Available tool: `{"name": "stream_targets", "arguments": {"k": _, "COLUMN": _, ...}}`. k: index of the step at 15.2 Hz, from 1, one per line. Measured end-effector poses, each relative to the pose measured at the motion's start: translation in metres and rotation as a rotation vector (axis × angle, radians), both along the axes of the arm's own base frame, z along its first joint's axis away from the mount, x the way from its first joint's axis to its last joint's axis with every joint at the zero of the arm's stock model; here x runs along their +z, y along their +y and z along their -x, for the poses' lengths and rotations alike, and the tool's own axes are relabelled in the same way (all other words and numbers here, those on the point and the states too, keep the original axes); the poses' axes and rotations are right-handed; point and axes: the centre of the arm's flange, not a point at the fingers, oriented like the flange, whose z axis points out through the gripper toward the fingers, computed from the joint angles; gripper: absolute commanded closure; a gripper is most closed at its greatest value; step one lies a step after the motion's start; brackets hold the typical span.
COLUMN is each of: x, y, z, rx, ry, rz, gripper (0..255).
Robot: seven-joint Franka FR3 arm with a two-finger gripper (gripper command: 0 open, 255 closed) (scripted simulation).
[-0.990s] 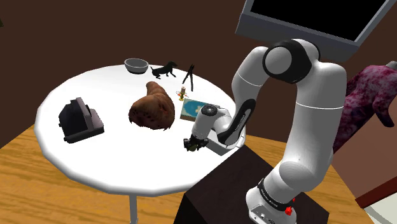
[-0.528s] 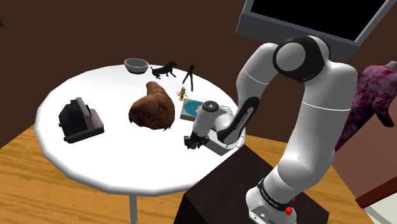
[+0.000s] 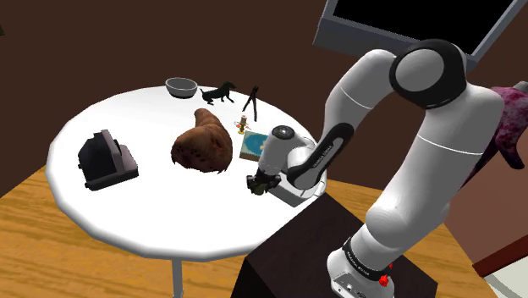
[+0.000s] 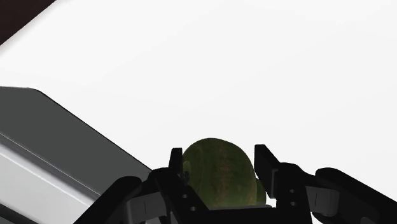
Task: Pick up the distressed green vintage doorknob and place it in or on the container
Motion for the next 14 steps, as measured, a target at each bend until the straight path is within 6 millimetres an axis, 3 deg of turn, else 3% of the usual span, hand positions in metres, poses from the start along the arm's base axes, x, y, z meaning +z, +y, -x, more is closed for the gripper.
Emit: {"name": "stream_targets", "arguments": {"k": 14, "x": 0.079, "y": -0.003, "z": -0.003, "rx": -0.006, "ry": -0.009, "rz": 0.003, "gripper": 255}}
